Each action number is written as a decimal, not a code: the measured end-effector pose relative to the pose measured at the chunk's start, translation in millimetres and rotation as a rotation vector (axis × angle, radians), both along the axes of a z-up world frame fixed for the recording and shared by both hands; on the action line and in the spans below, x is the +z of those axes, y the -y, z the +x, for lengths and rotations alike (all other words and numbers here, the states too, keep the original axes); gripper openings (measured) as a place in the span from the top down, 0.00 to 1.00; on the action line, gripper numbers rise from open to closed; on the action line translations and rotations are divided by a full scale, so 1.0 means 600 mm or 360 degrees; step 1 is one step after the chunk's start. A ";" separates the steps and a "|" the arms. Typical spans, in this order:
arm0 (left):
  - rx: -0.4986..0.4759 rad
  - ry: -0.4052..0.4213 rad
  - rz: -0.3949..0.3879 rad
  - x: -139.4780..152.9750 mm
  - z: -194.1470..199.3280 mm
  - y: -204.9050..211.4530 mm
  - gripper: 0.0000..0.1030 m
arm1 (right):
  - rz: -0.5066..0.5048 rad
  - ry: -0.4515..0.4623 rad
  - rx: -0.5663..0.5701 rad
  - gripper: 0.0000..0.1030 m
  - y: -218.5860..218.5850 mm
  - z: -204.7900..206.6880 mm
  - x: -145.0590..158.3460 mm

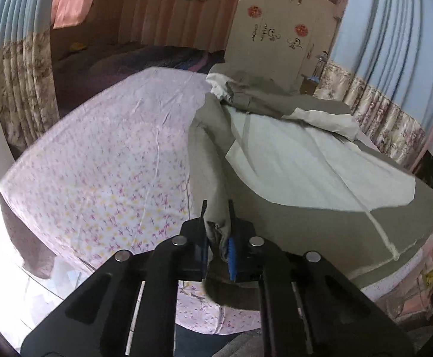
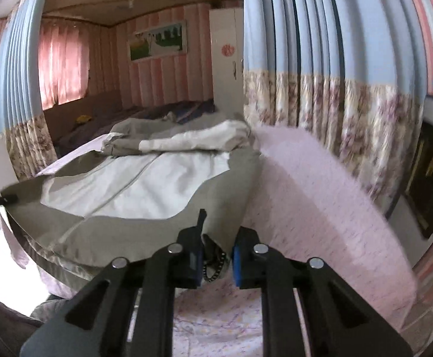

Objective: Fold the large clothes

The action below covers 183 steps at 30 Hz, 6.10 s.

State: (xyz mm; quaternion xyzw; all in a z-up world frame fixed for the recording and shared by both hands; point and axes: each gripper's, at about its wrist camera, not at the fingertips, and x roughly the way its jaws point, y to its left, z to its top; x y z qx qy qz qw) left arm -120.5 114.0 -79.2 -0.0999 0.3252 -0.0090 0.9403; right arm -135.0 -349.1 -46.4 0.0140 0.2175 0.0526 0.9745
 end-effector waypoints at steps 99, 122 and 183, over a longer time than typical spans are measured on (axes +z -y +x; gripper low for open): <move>-0.0109 0.0063 0.0332 0.188 0.776 0.079 0.28 | 0.0102 -0.0359 0.0007 0.02 -0.056 0.784 0.121; 0.0179 -0.0290 0.0686 -0.026 0.977 0.161 0.04 | -0.0028 -0.0751 -0.0283 0.02 -0.081 1.003 -0.076; -0.0355 -0.0030 0.0310 0.031 0.744 0.411 0.05 | 0.0158 -0.0813 -0.0026 0.15 0.072 0.745 -0.095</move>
